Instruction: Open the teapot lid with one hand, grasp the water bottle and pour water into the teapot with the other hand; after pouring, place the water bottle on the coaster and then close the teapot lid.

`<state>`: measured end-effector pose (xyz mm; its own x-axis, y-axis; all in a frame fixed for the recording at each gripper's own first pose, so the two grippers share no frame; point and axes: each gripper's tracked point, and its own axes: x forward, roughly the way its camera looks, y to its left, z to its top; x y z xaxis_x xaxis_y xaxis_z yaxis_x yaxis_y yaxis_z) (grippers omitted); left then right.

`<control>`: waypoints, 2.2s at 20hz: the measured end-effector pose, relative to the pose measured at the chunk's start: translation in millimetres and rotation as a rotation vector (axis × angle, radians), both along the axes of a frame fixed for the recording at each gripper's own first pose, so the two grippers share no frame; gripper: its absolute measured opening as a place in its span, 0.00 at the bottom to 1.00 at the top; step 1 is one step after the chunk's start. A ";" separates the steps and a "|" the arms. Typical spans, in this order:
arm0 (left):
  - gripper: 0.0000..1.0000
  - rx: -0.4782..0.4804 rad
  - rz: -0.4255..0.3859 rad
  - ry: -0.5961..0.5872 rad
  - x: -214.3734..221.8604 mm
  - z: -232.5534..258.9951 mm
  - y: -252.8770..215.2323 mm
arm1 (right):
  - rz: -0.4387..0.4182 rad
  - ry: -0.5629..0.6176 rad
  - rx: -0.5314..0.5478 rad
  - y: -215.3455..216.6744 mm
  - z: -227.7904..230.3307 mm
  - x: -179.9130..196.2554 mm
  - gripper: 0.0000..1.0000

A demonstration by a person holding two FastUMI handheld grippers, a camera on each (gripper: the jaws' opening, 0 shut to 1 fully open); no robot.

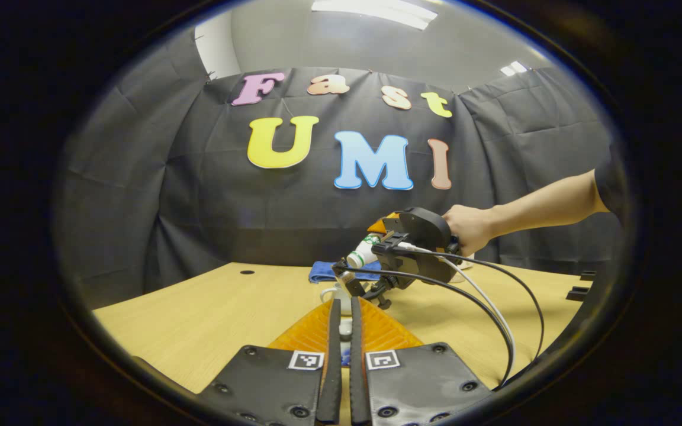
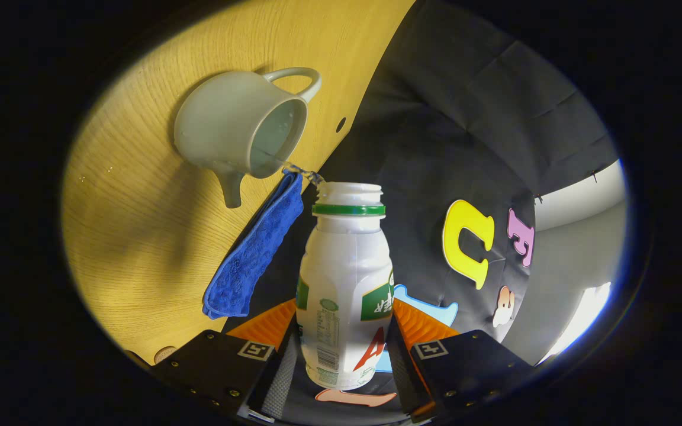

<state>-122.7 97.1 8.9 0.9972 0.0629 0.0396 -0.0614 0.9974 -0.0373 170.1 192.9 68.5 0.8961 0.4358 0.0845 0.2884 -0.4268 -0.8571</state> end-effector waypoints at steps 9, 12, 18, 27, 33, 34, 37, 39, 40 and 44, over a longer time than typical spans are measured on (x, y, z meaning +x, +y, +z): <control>0.12 0.002 -0.001 0.005 -1.2 -0.8 0.7 | 0.037 -0.031 -0.036 11.2 1.2 -7.3 0.71; 0.16 0.004 -0.001 0.004 -0.5 0.1 0.3 | 0.031 -0.013 -0.038 18.1 -0.8 -0.9 0.71; 0.12 0.004 -0.005 0.011 0.4 -2.6 0.5 | 0.020 0.018 -0.055 16.0 -20.5 5.6 0.71; 0.16 -0.032 -0.011 0.016 1.9 -4.2 3.5 | -0.007 0.152 0.107 4.2 -33.2 6.9 0.71; 0.16 -0.046 -0.013 0.027 2.7 -9.9 3.0 | -0.035 0.317 0.353 -3.3 -46.0 5.1 0.71; 0.17 -0.049 -0.016 0.028 3.5 -11.3 2.7 | -0.047 0.352 0.419 -6.2 -47.6 6.4 0.71; 0.12 -0.067 -0.017 0.048 8.2 -18.1 1.9 | -0.098 0.478 0.590 -10.6 -62.3 9.6 0.71; 0.16 -0.079 -0.018 0.058 10.4 -20.8 1.9 | -0.107 0.558 0.685 -10.0 -70.2 7.6 0.71; 0.16 -0.087 -0.021 0.063 12.8 -23.9 -0.4 | -0.102 0.594 0.736 -8.1 -71.9 6.2 0.71; 0.16 -0.096 -0.030 0.080 18.0 -25.7 -3.5 | -0.088 0.786 0.964 3.7 -77.0 -4.0 0.71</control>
